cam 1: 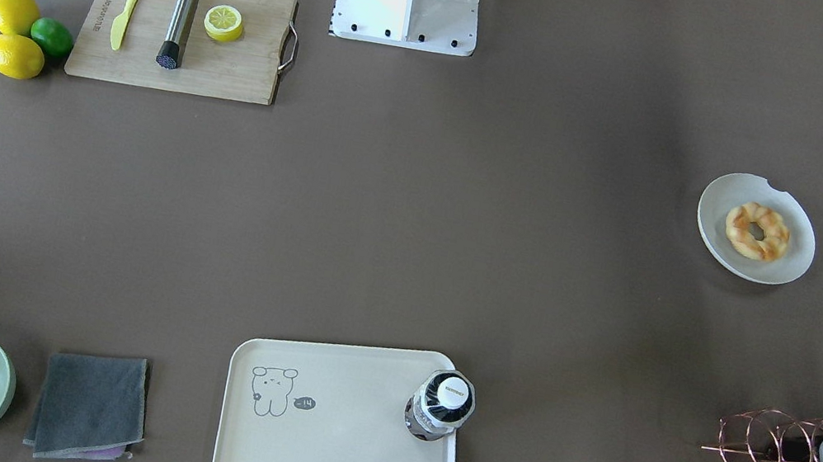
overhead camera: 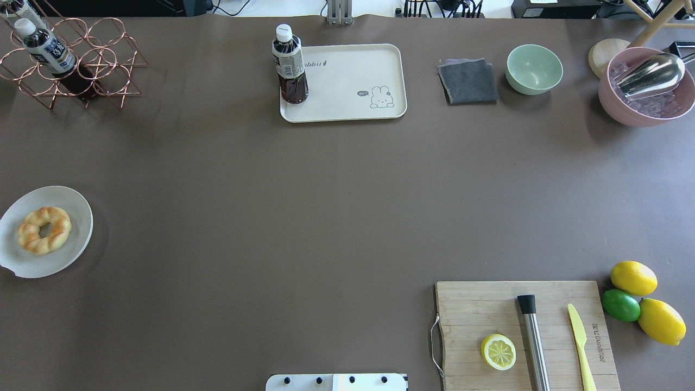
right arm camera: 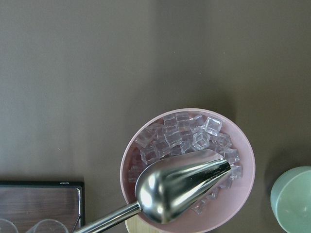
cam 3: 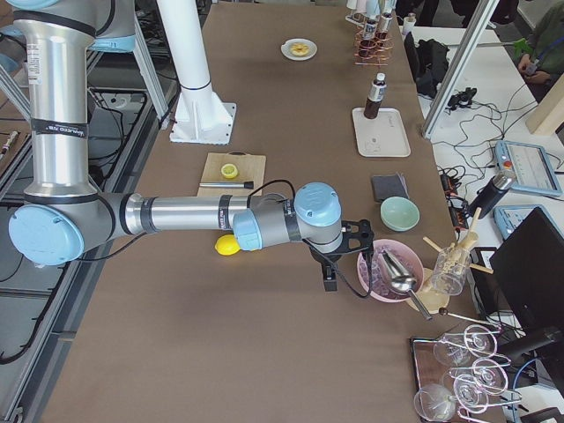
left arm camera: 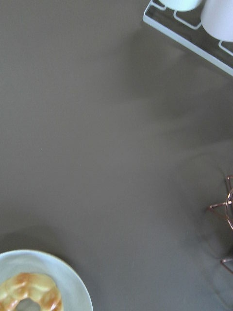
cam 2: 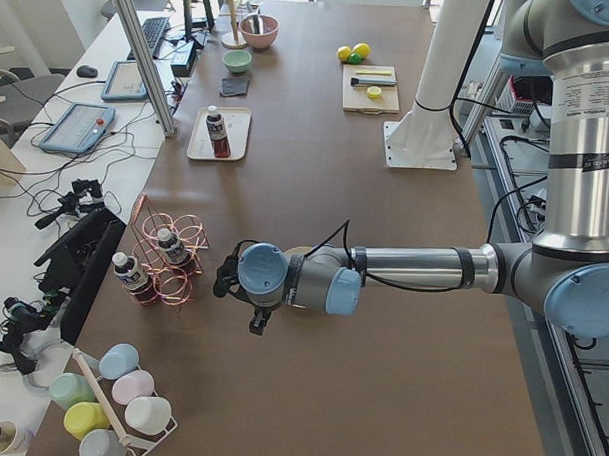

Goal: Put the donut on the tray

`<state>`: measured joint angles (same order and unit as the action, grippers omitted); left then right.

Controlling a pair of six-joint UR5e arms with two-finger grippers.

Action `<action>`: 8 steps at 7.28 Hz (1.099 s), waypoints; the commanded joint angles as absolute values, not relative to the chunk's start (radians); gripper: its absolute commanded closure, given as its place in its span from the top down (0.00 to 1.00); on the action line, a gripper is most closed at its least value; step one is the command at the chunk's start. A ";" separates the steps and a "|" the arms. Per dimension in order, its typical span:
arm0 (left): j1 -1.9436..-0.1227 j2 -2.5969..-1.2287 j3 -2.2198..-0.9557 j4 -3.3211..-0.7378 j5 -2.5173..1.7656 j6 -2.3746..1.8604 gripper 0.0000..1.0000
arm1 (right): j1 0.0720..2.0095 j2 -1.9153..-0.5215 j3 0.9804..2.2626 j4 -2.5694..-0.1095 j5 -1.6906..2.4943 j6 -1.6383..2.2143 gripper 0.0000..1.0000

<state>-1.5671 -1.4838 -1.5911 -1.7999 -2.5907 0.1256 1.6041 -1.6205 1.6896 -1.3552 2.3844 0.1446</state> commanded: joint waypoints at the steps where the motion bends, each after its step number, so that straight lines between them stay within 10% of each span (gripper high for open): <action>1: -1.571 -1.451 -1.575 -1.940 -2.701 0.063 0.98 | 1.601 -1.643 1.698 -1.333 2.391 0.140 1.00; 8: -1.493 -1.554 -1.574 -2.132 -2.466 -0.164 1.00 | 1.482 -1.591 1.784 -1.335 2.421 0.178 1.00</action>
<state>-1.5552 -1.5496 -1.5792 -2.0762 -2.5970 -0.1124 1.5466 -1.6115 1.7663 -1.3326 2.4585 0.1687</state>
